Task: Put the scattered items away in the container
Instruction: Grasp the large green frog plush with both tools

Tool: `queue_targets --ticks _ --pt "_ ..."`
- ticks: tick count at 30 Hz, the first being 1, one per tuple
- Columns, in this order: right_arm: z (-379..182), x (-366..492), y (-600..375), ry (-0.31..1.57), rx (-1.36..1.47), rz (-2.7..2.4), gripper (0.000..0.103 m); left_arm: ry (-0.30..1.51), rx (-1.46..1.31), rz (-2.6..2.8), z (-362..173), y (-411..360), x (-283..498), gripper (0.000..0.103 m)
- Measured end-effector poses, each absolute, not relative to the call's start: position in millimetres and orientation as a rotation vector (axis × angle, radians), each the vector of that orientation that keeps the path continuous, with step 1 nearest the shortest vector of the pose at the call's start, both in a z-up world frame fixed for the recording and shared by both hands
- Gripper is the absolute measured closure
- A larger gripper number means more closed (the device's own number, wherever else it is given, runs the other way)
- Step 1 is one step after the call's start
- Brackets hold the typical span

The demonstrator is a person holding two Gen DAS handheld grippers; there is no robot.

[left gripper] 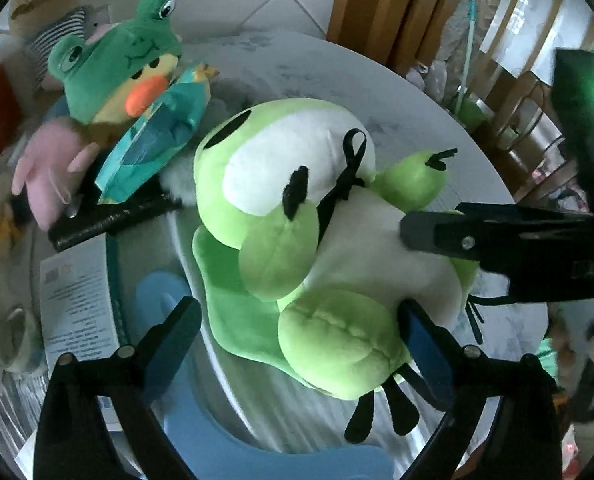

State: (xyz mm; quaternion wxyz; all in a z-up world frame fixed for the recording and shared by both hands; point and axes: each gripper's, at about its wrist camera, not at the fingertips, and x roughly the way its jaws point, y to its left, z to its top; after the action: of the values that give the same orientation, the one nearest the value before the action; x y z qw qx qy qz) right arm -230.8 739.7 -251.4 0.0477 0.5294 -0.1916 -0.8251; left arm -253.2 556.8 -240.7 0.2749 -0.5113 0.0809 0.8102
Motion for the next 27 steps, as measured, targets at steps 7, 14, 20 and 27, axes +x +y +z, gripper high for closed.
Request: queue_targets --ticks 7,14,20,27 --pt "-294.4 -238.8 754.3 -0.82 1.642 -2.288 0.001 0.166 -1.413 2.112 -260.2 562.9 -266.3 0.0" --pt "-299.1 -240.6 746.5 -0.859 1.568 -2.245 0.026 0.141 -1.36 2.058 -258.1 570.0 -259.4 0.038" --pt "-308.7 -243.6 747.6 -0.918 1.563 -2.189 0.029 0.119 -1.36 2.069 -260.4 571.0 -258.9 0.039" --pt "-268.9 -231.4 725.9 -0.822 1.455 -2.254 0.033 0.203 -1.281 2.139 -227.6 570.0 -238.0 0.057"
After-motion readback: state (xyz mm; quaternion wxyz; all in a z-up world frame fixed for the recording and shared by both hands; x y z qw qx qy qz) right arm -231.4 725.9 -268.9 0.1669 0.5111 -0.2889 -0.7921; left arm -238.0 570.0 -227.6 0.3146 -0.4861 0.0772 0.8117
